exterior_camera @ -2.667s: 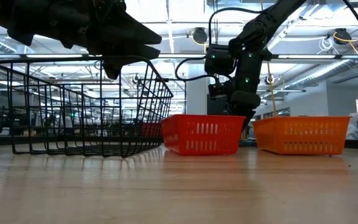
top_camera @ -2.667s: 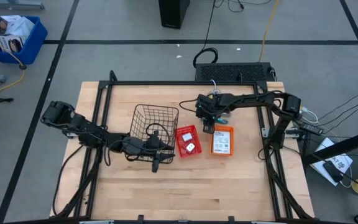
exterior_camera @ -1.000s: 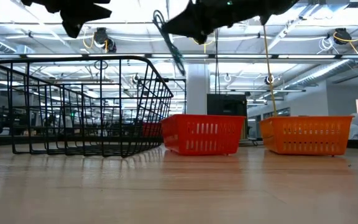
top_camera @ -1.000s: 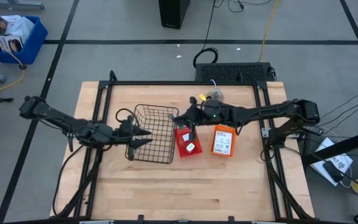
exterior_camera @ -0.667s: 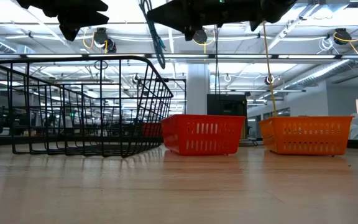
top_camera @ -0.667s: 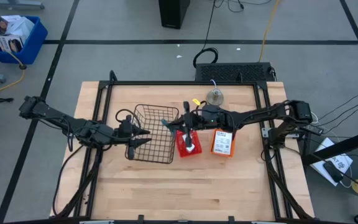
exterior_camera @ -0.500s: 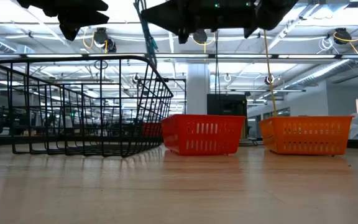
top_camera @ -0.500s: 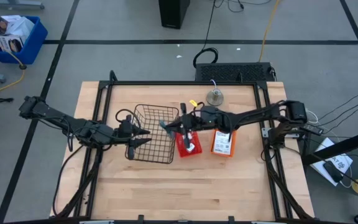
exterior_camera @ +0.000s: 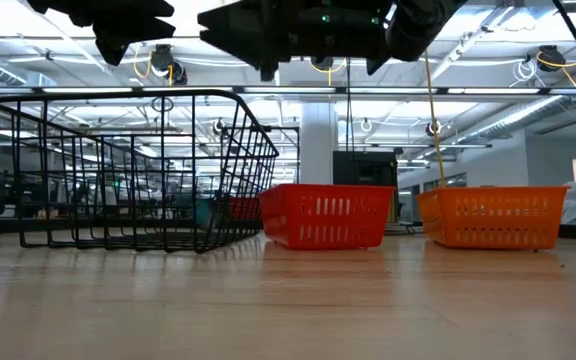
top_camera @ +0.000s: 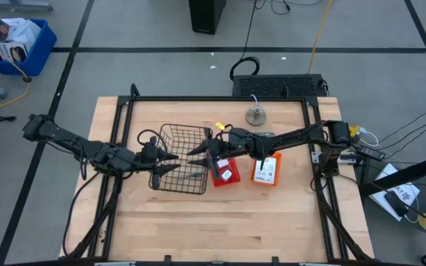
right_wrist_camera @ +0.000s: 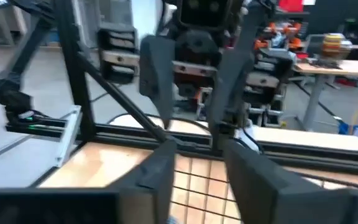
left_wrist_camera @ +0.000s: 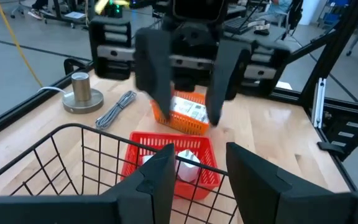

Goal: Pick and place items into bin
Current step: Put the blue charger cable into the wire basket, then put the white charger cable into the wire basket

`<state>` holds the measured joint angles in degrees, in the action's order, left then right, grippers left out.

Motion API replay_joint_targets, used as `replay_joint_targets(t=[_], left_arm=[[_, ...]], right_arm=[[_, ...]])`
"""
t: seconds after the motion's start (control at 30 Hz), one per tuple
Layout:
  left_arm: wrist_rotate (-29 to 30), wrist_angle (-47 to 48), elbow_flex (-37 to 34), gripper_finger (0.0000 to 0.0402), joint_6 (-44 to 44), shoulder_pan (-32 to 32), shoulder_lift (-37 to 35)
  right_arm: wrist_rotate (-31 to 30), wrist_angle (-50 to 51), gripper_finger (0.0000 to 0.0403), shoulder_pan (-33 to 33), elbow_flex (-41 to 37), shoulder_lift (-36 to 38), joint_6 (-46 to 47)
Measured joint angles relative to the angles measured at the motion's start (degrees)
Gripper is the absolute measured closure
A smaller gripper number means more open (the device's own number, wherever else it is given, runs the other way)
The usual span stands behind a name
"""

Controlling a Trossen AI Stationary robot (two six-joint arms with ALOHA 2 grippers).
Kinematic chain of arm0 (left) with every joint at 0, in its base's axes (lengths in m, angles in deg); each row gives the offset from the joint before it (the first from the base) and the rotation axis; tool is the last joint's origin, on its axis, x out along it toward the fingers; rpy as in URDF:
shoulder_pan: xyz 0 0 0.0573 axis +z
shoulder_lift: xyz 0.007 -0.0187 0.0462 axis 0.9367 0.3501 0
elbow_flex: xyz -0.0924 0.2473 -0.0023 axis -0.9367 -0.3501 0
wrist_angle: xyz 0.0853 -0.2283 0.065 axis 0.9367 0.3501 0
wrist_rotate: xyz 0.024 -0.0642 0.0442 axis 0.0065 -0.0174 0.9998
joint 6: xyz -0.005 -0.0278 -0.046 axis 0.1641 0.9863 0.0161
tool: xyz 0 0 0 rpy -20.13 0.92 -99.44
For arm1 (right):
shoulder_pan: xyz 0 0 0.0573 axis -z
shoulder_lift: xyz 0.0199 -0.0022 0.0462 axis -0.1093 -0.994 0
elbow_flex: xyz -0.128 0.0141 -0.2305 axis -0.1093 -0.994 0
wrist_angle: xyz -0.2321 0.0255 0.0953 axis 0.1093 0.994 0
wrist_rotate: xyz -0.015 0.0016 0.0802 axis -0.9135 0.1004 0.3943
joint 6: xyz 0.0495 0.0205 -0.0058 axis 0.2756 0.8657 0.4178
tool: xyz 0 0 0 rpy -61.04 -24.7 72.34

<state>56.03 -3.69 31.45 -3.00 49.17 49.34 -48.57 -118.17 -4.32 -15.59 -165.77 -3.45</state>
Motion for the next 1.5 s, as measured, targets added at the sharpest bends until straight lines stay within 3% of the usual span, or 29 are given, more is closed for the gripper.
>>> replay_joint_targets(t=[0.13,0.23,0.5,0.63,0.8,1.0,1.23,1.37,1.5], left_arm=[[-0.06,0.08,0.00,0.0254,0.02,-0.03,0.00],[-0.11,0.48,0.00,0.0254,0.03,-0.04,0.00],[-0.56,1.55,0.00,0.0254,0.39,-0.02,0.00],[-0.56,1.51,0.00,0.0254,0.39,-0.02,0.00],[-0.56,1.31,0.00,0.0254,0.37,-0.02,0.00],[-0.56,1.36,0.00,0.0254,0.34,0.00,0.02],[-0.60,1.64,0.00,0.0254,0.20,0.00,0.02],[-0.62,2.13,0.00,0.0254,0.20,-0.02,0.02],[-0.60,2.26,0.00,0.0254,0.13,-0.02,0.02]], right_arm=[[-1.15,1.44,0.0210,0.28,0.04,1.57,-2.07],[-4.06,5.44,0.0189,0.35,0.17,5.24,-4.83],[-20.97,30.91,0.0196,1.50,0.16,17.80,-12.50],[-24.91,42.10,0.0205,4.20,0.17,21.74,-12.04],[-24.81,53.37,0.0208,9.92,0.13,24.03,-11.16],[-24.59,62.66,0.0207,16.37,0.13,21.55,-11.38],[-16.18,66.04,0.0207,20.13,0.13,16.64,-12.93],[-15.52,70.95,0.0207,21.82,0.10,15.77,-12.39],[-11.16,71.47,0.0207,23.25,-0.06,14.63,-11.54]])
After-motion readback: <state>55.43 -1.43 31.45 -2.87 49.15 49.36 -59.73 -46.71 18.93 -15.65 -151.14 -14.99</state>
